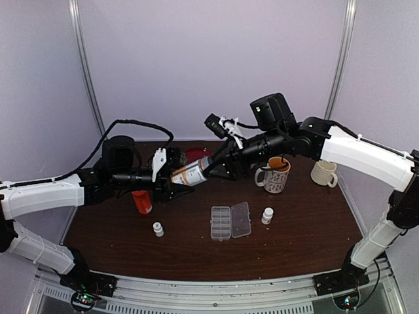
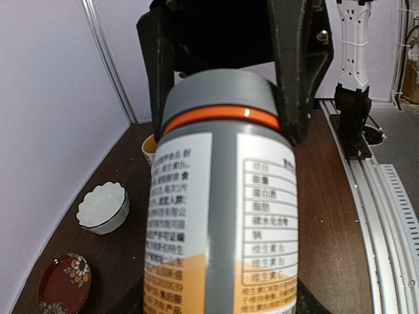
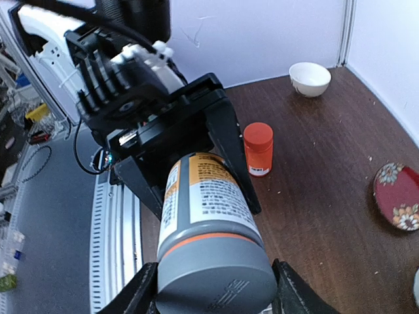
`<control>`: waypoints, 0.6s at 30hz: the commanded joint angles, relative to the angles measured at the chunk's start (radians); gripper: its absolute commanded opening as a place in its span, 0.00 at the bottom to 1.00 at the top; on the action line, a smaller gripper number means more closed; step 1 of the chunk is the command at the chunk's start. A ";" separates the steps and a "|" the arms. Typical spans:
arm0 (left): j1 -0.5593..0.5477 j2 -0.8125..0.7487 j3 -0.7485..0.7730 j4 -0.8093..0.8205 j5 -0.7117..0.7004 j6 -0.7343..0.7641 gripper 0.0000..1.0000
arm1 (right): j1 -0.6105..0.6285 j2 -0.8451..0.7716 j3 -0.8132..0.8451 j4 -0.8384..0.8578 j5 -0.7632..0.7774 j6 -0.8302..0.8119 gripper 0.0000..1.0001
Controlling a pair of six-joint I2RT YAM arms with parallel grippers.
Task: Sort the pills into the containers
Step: Unscrew the lid of the pill bottle.
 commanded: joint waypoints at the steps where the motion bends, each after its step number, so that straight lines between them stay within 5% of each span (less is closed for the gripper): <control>1: 0.005 0.004 0.078 0.038 0.198 -0.040 0.00 | 0.040 -0.034 -0.047 0.050 0.020 -0.268 0.14; 6: 0.004 -0.004 0.081 0.022 0.192 -0.024 0.00 | 0.061 -0.142 -0.251 0.188 -0.003 -0.656 0.14; 9: 0.004 0.002 0.092 0.009 0.202 -0.018 0.00 | 0.063 -0.195 -0.371 0.313 0.000 -0.864 0.05; 18: 0.004 0.010 0.098 0.003 0.220 -0.028 0.00 | 0.088 -0.191 -0.381 0.326 0.096 -1.495 0.00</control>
